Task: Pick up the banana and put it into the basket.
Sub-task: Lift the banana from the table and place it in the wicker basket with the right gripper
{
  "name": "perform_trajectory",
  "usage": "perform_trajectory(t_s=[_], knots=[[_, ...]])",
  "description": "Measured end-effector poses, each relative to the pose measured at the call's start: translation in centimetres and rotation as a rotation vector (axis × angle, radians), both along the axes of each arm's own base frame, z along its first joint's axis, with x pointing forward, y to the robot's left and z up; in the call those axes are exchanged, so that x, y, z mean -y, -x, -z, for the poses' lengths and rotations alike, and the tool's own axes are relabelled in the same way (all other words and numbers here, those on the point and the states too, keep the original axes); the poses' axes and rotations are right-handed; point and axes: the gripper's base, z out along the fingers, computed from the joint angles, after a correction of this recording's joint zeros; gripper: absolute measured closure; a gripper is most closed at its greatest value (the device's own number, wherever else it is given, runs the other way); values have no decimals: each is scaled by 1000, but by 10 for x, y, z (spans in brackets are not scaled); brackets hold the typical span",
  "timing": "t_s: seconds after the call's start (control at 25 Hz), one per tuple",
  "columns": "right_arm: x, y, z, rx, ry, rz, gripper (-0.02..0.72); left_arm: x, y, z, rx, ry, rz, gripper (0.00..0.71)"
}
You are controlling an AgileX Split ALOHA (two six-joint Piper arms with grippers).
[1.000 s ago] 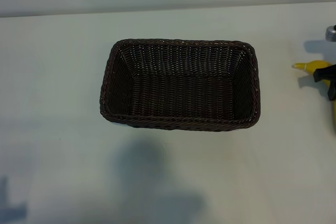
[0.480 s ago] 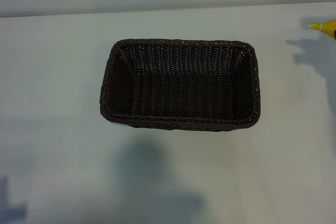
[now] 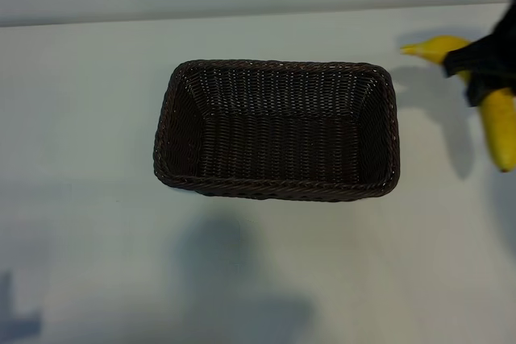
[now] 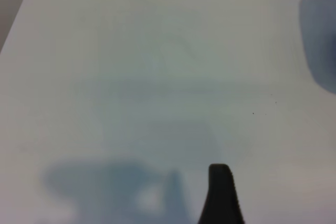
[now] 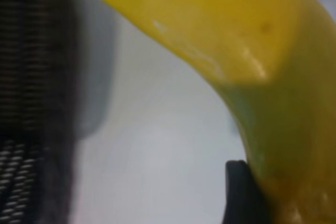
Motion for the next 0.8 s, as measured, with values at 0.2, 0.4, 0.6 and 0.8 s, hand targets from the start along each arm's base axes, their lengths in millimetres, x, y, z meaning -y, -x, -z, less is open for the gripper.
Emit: perform_trajectory(t_s=[0.2, 0.4, 0.6, 0.8], knots=[[-48, 8, -1, 43, -13, -120, 285, 0, 0, 0, 0, 0, 0, 160], [-89, 18, -3, 119, -38, -236, 285, 0, 0, 0, 0, 0, 0, 160], [-118, 27, -5, 197, -44, -399, 285, 0, 0, 0, 0, 0, 0, 160], [-139, 30, -9, 333, -16, -629, 285, 0, 0, 0, 0, 0, 0, 160]])
